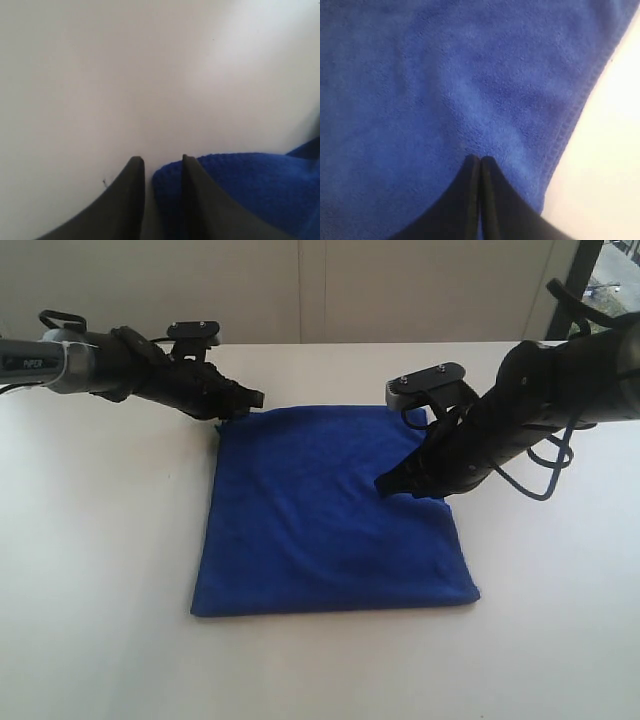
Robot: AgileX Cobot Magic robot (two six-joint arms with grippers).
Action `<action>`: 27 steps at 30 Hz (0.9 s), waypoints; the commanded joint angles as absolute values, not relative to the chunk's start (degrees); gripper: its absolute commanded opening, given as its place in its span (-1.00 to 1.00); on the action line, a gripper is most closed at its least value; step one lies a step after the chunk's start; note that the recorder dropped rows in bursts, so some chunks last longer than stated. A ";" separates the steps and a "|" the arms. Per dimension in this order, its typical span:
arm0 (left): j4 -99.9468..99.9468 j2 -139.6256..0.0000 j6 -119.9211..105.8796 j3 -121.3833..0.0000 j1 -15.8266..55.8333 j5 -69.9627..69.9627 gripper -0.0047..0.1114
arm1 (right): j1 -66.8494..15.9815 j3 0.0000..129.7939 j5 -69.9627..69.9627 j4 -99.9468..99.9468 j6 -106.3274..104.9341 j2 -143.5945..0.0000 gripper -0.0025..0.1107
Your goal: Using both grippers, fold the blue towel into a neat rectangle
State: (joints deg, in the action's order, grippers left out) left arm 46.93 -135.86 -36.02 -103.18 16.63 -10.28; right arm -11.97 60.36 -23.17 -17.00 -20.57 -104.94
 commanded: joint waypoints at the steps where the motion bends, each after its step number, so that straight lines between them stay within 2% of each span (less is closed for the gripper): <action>1: 47.59 -136.52 -35.80 -103.30 16.60 -11.39 -0.35 | -11.82 60.57 -22.68 -16.97 -20.56 -104.93 -0.96; 3: 47.46 -136.52 -35.80 -103.30 16.60 -11.39 -0.47 | -11.82 60.57 -22.68 -16.97 -20.56 -104.93 -0.96; 6: 47.46 -136.52 -35.93 -103.30 16.60 -11.39 -0.89 | -11.82 60.57 -22.68 -16.97 -20.56 -104.93 -0.96; 7: 47.46 -136.52 -36.17 -103.30 16.60 -11.39 -0.92 | -11.82 60.57 -22.68 -16.97 -20.56 -104.93 -0.96; 27: 46.78 -131.93 -40.97 -103.30 16.60 -9.86 -0.92 | -11.82 60.57 -22.57 -16.86 -20.84 -104.93 -0.96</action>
State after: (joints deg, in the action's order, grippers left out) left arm 46.82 -133.00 -40.07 -103.30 16.63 -9.98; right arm -11.97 60.36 -23.17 -17.00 -20.57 -104.94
